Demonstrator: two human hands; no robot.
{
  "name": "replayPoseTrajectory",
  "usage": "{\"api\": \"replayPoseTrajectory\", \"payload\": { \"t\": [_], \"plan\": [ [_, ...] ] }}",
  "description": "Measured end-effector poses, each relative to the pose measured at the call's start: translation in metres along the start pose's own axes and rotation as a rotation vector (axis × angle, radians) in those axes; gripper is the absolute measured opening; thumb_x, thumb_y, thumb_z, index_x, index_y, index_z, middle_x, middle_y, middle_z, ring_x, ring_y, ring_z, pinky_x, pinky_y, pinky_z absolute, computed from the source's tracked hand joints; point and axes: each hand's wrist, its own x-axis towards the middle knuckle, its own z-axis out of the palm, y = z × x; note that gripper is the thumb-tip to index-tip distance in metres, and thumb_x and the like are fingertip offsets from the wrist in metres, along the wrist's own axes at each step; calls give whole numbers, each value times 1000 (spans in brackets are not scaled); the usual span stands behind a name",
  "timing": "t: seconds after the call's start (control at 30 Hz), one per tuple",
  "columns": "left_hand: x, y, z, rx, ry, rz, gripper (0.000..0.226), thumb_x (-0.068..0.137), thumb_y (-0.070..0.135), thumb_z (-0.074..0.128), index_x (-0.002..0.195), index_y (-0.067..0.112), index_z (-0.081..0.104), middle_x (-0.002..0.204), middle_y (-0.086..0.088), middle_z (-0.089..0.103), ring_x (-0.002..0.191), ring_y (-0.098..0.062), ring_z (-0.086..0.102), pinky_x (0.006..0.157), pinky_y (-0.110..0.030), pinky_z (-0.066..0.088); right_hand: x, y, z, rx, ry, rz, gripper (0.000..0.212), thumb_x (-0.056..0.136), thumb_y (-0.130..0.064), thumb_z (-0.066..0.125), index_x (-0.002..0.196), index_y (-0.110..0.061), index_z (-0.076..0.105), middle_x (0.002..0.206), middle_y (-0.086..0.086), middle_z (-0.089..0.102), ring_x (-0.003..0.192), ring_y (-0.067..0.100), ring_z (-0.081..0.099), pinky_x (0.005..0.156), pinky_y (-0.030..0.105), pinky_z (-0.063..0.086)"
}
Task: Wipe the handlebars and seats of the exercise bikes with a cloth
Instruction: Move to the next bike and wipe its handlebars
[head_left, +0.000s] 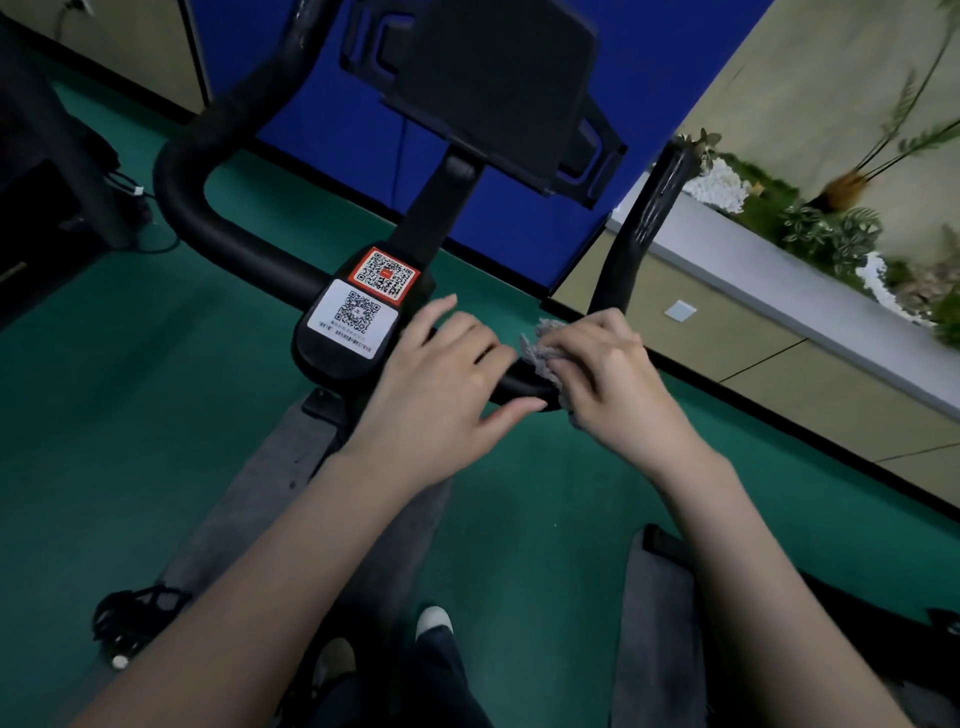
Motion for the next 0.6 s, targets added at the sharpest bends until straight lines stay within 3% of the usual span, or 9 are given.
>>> {"api": "replayPoseTrajectory", "payload": {
  "t": [0.1, 0.17, 0.23, 0.3, 0.37, 0.43, 0.5, 0.6],
  "plan": [
    [2, 5, 9, -39, -49, -29, 57, 87, 59, 39, 102, 11, 66, 93, -2, 63, 97, -25, 57, 108, -37, 27, 16, 6, -5, -82, -75, 47, 16, 91, -9, 54, 100, -12, 67, 93, 3, 66, 102, 26, 44, 85, 32, 27],
    [2, 4, 12, -58, -45, -54, 57, 84, 60, 40, 98, 11, 65, 89, -3, 62, 93, -26, 57, 99, -35, 30, 36, 7, -11, -159, -284, 71, 18, 91, -13, 51, 101, -15, 65, 95, 11, 60, 106, 30, 45, 90, 36, 40],
    [3, 3, 13, -75, -29, -65, 55, 83, 60, 41, 95, 12, 64, 86, -2, 61, 90, -25, 56, 93, -35, 30, 56, 1, -19, -211, -539, 106, 16, 89, -17, 49, 96, -21, 63, 94, 13, 58, 99, 32, 55, 80, 43, 54],
    [3, 2, 14, -84, -16, -68, 54, 83, 61, 42, 92, 13, 64, 84, 0, 60, 89, -24, 56, 92, -34, 30, 71, -8, -22, -182, -765, 131, 12, 88, -16, 49, 85, -20, 60, 84, 10, 63, 81, 34, 66, 66, 44, 59],
    [2, 2, 14, -89, -12, -63, 53, 83, 61, 43, 91, 13, 64, 83, 0, 59, 88, -23, 55, 91, -34, 30, 80, -12, -23, -150, -914, 132, 13, 86, -14, 51, 78, -20, 60, 78, 8, 66, 76, 34, 67, 65, 47, 59],
    [1, 1, 14, -98, -4, -57, 52, 84, 61, 44, 93, 14, 64, 84, 1, 60, 88, -23, 56, 91, -34, 31, 84, -8, -23, -178, -947, 82, 17, 86, -13, 52, 74, -23, 57, 76, 3, 64, 78, 31, 65, 73, 47, 57],
    [1, 1, 14, -104, 0, -58, 53, 84, 61, 44, 95, 14, 65, 87, 2, 62, 89, -22, 57, 91, -32, 31, 81, 1, -23, -244, -886, 2, 18, 89, -12, 49, 77, -24, 56, 76, -1, 57, 79, 25, 58, 74, 39, 52],
    [1, 1, 15, -103, 8, -69, 53, 84, 62, 44, 94, 14, 65, 87, 3, 62, 88, -22, 57, 92, -31, 29, 62, 23, -22, -244, -569, -140, 13, 92, -13, 49, 94, -17, 62, 86, 1, 53, 91, 23, 44, 84, 36, 40]
  ]
}}
